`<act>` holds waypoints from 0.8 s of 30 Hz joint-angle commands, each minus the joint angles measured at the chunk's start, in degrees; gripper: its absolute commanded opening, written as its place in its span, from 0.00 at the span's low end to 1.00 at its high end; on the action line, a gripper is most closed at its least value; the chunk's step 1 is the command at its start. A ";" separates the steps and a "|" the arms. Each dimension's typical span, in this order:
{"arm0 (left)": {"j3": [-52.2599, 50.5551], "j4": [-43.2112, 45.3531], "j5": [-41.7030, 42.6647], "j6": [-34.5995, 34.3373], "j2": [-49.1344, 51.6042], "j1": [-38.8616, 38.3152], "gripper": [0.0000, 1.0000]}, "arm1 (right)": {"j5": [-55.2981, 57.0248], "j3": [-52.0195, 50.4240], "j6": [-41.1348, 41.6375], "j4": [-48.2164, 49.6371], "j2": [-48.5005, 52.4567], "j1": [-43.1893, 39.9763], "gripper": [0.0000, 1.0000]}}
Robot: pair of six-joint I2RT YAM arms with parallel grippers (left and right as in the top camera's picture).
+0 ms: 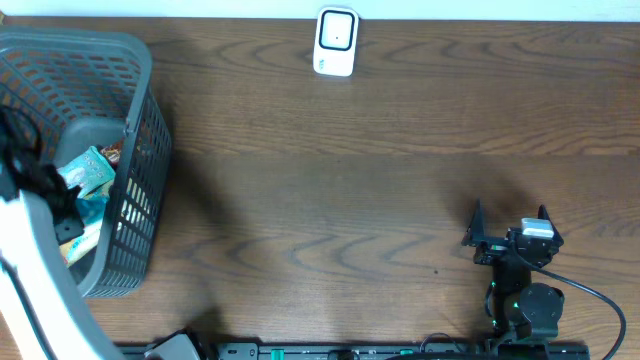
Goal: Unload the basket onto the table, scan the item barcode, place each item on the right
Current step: 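Grasp the teal Listerine bottle with the left gripper and lift, then carry the bottle to the table centre and set it upright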
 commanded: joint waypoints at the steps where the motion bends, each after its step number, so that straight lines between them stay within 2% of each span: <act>1: 3.34 2.14 1.73 0.72 -8.04 0.17 0.11 | 0.04 -0.07 -0.85 -0.20 -0.31 0.28 0.99; 8: 3.67 12.85 10.43 0.74 -22.23 0.13 0.13 | 0.04 -0.07 -0.87 -0.20 -0.31 0.28 0.99; 12: 3.67 14.95 21.14 2.29 -25.68 0.13 0.13 | 0.04 -0.07 -0.85 -0.20 -0.31 0.28 0.99; 15: 2.95 14.86 33.38 9.07 -24.98 -0.92 0.13 | 0.04 -0.07 -0.85 -0.20 -0.31 0.28 0.99; 19: 1.70 13.31 40.28 15.78 -22.53 -6.40 0.13 | 0.04 -0.07 -0.85 -0.20 -0.31 0.28 0.99; 24: 1.49 10.88 39.98 22.82 -17.66 -18.88 0.12 | 0.04 -0.07 -0.85 -0.20 -0.31 0.28 0.99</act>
